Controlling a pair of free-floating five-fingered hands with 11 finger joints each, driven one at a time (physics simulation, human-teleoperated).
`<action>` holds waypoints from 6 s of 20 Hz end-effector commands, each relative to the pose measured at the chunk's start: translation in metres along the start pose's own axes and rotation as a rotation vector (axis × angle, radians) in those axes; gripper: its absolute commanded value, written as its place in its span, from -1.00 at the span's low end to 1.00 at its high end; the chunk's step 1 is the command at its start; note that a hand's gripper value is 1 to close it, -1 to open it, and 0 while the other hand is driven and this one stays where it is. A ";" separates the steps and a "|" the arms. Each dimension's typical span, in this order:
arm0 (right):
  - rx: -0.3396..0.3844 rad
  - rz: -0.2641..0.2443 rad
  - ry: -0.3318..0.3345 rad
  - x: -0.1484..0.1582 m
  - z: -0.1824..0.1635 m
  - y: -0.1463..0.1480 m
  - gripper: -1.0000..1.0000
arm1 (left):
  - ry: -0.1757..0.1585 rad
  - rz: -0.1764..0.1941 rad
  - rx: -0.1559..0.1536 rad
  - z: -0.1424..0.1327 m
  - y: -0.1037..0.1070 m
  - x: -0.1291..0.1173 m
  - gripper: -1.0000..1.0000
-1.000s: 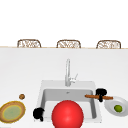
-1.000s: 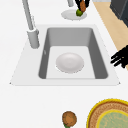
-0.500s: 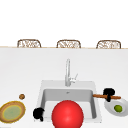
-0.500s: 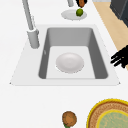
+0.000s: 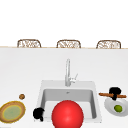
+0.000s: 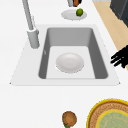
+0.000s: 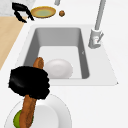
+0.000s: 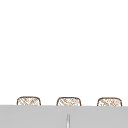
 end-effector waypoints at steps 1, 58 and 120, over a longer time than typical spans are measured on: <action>-0.093 0.004 -0.008 -0.025 0.000 0.009 1.00 | 0.000 0.000 0.000 0.000 0.000 0.000 0.00; 0.005 0.033 0.002 -0.120 -0.031 0.030 -1.00 | 0.000 0.000 0.000 0.000 0.000 0.000 0.00; 0.306 0.103 0.130 -0.035 -0.021 0.090 1.00 | 0.000 0.000 0.000 0.000 0.000 0.000 0.00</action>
